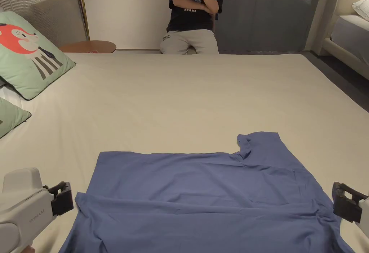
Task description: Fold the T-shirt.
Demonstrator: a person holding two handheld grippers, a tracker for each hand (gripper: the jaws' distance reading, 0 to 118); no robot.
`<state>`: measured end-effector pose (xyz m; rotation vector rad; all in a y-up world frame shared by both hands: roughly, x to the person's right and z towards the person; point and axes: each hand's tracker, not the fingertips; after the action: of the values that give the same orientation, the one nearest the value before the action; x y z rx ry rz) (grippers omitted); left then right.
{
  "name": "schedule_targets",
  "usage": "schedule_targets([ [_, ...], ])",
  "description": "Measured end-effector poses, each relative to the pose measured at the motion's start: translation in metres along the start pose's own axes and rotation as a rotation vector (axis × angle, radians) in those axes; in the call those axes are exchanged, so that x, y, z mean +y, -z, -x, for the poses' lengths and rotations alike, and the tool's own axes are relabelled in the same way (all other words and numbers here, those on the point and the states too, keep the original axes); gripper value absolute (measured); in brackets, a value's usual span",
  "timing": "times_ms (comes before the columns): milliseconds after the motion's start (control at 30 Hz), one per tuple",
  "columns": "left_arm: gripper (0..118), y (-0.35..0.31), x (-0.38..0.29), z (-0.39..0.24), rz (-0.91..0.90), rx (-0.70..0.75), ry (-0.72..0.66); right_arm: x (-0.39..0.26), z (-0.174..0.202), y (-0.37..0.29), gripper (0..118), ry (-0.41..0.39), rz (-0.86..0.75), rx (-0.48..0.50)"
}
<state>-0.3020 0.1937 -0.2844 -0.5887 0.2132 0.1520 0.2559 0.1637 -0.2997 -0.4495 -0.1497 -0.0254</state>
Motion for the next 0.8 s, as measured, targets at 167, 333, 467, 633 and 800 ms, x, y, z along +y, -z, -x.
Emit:
schedule_targets([
  [167,1,-0.018,-0.011,0.005,-0.006,-0.036,-0.011,-0.005,0.009,-0.026,1,-0.007,-0.027,0.019],
  [333,0,-0.022,-0.023,0.011,0.044,-0.043,-0.008,-0.012,0.014,-0.038,1,-0.031,-0.013,0.046],
  [467,16,0.000,-0.036,0.025,0.140,-0.084,-0.021,-0.022,0.011,-0.037,1,-0.031,0.009,0.054],
  [633,108,0.026,-0.053,0.029,0.260,-0.059,0.007,-0.032,0.014,-0.039,1,-0.037,0.041,0.060],
  [800,101,0.043,-0.070,0.021,0.358,-0.064,0.051,-0.042,0.012,-0.038,1,-0.033,0.073,0.054],
])
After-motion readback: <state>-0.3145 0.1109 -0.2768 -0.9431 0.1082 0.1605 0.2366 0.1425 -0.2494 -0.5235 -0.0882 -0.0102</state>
